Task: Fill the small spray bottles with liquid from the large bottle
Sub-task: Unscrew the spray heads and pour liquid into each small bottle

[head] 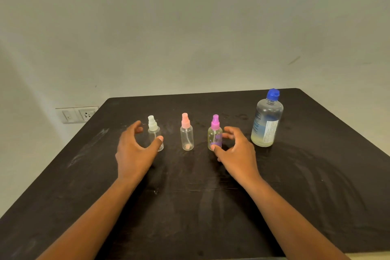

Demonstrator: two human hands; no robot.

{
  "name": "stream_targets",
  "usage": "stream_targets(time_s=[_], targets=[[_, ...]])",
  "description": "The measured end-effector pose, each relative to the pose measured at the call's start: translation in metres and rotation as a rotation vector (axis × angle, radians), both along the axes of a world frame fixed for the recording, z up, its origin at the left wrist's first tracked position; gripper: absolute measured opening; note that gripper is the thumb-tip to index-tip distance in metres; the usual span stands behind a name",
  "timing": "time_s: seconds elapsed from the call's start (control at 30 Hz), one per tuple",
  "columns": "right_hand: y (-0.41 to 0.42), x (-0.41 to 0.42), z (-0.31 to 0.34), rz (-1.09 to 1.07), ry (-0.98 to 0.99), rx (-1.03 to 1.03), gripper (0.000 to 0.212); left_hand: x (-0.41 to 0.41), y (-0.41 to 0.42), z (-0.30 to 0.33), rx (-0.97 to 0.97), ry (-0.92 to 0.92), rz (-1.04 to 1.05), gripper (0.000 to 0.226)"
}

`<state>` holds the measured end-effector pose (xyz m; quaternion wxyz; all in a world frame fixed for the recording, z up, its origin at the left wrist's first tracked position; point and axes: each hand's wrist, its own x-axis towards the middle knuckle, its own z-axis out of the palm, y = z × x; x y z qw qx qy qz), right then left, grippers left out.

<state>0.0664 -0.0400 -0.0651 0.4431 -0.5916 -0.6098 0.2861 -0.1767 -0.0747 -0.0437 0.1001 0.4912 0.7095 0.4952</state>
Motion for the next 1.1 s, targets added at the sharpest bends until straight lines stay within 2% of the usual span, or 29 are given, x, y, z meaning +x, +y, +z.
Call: stream_targets(time_s=[0.1,0.2,0.3,0.4,0.5,0.67,0.8,1.0,1.1], targets=[[-0.014,0.009,0.009,-0.025,-0.003,0.045,0.068,0.017,-0.016,0.014,0.208,-0.012,0.044,0.052],[-0.029,0.025,0.02,-0.112,-0.03,0.241,0.044,0.047,-0.026,0.028,0.359,0.02,-0.075,0.031],[-0.032,0.045,0.041,-0.233,-0.087,0.455,0.024,0.087,-0.022,0.042,0.4,0.043,-0.305,0.021],[-0.017,0.069,0.066,-0.341,-0.166,0.568,0.018,0.132,-0.003,0.047,0.349,0.029,-0.459,0.015],[0.008,0.09,0.087,-0.371,-0.194,0.552,0.019,0.176,0.023,0.047,0.285,-0.011,-0.517,0.015],[0.038,0.113,0.109,-0.281,-0.318,0.448,0.02,0.224,0.066,0.052,0.173,0.037,-0.536,0.044],[0.049,0.117,0.111,-0.182,-0.388,0.382,0.011,0.235,0.081,0.059,0.083,0.013,-0.553,0.037],[0.051,0.119,0.115,-0.116,-0.276,0.336,0.011,0.239,0.087,0.053,0.067,-0.083,-0.528,0.032],[0.048,0.121,0.117,-0.063,-0.196,0.278,0.021,0.238,0.088,0.049,0.092,-0.109,-0.541,0.035]])
